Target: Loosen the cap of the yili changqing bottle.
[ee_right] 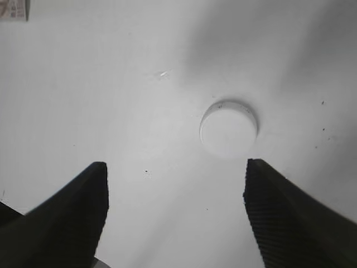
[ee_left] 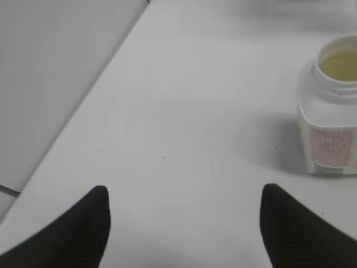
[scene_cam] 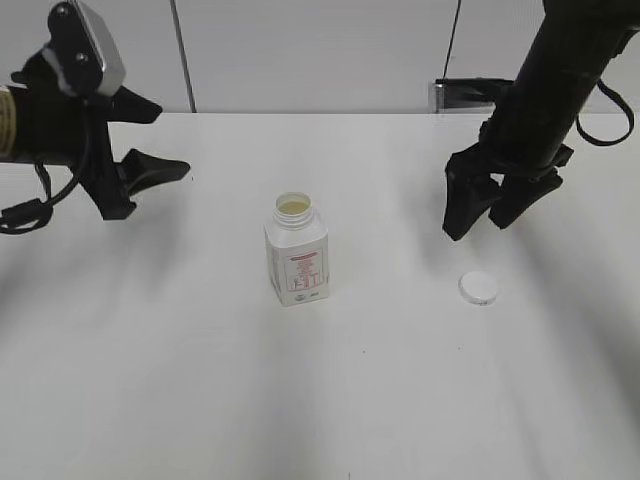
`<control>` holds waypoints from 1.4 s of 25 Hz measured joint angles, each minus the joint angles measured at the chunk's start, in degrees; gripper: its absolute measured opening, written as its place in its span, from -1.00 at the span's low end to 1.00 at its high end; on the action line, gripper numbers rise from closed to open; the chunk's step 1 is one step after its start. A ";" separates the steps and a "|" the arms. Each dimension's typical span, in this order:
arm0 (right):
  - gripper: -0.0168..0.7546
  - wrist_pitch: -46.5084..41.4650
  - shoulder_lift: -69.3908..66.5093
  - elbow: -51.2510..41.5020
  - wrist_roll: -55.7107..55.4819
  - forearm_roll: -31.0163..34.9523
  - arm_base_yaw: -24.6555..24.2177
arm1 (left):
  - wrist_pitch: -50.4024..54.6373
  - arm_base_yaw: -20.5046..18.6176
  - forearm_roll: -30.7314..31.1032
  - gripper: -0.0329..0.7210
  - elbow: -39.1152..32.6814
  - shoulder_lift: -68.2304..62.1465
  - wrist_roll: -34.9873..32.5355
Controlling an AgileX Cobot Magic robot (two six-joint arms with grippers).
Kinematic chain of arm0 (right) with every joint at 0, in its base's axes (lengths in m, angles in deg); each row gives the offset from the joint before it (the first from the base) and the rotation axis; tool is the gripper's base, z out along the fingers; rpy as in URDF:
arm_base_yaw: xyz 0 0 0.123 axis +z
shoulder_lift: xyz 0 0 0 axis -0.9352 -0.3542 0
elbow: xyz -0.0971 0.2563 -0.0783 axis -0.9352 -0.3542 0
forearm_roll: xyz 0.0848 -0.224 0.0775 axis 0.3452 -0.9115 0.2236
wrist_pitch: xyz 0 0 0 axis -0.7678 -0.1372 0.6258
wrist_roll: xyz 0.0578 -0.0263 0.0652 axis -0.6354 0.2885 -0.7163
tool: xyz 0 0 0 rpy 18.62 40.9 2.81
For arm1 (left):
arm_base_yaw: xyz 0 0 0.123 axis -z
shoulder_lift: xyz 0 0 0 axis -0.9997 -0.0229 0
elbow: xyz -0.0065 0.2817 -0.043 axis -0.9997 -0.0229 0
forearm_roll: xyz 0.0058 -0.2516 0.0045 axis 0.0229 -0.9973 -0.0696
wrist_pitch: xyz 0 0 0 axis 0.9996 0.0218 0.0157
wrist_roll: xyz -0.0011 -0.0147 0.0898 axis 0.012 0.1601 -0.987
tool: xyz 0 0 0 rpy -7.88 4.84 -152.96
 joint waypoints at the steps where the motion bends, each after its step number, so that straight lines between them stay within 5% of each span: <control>1: 0.59 0.00 0.22 0.48 0.00 0.06 0.00 | 0.64 0.00 -0.13 0.40 0.00 0.86 0.00; 7: 0.59 -0.68 3.59 2.10 0.02 -0.76 0.00 | 10.39 0.00 -9.43 0.35 -0.02 3.99 2.80; 14: 0.59 -0.63 7.38 2.42 -0.06 -8.63 0.00 | 25.68 0.00 -13.05 0.35 1.78 7.27 15.67; 19: 0.59 -0.57 9.79 2.52 -1.03 -13.86 0.00 | 40.46 0.00 -19.40 0.35 4.31 7.69 17.26; 24: 0.59 -0.57 12.36 2.66 -1.62 -16.96 0.00 | 55.00 0.00 -34.25 0.35 6.57 7.69 1.13; 30: 0.59 -0.53 15.06 2.71 -4.44 -17.60 -0.63 | 70.96 0.00 -67.47 0.35 12.62 7.69 -27.48; 35: 0.59 -0.53 17.43 2.71 -10.12 -17.14 -4.37 | 83.01 -0.63 -79.46 0.35 17.59 7.81 -34.35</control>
